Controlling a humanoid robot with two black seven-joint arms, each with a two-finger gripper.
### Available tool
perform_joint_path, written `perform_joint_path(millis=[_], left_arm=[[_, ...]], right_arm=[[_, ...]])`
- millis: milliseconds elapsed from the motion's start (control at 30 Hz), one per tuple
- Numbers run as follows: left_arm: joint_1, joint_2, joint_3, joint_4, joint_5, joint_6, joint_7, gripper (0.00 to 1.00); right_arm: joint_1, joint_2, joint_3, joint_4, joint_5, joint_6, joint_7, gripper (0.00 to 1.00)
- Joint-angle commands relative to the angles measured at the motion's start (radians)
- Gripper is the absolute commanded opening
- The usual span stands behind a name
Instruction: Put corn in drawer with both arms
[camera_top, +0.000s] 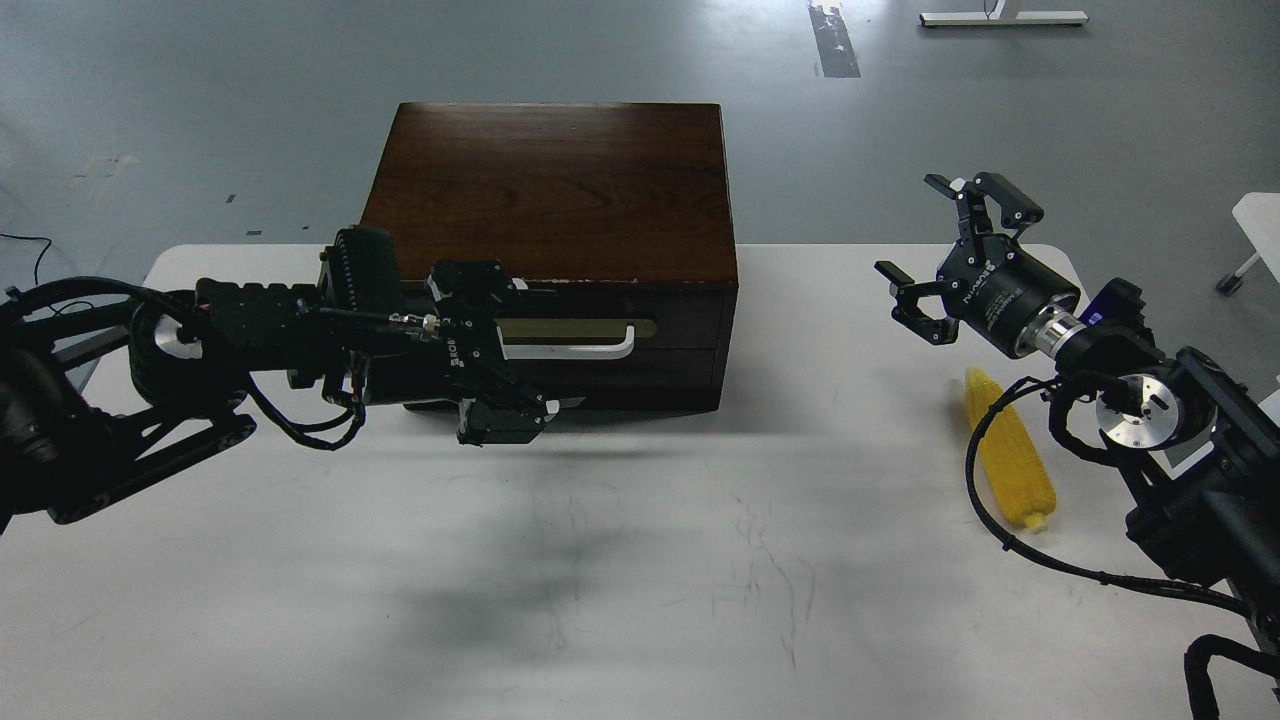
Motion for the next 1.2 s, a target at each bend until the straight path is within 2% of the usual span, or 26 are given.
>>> perform_joint_path(millis=[0, 968, 1169], left_arm=[[0.007, -0.002, 0.004, 0.006, 0.000, -0.030, 0.000, 0.98], [-0.002, -0.023, 0.016, 0.016, 0.000, -0.105, 0.000, 0.98], [-0.029, -0.029, 0.078, 0.029, 0.000, -0.110, 0.000, 0.98]], right_arm=[[0.000, 0.000, -0.001, 0.000, 0.000, 0.000, 0.000, 1.00], [0.002, 0.002, -0.004, -0.014, 0.000, 0.000, 0.000, 1.00], [0.002, 0.000, -0.006, -0.014, 0.000, 0.000, 0.000, 1.00]])
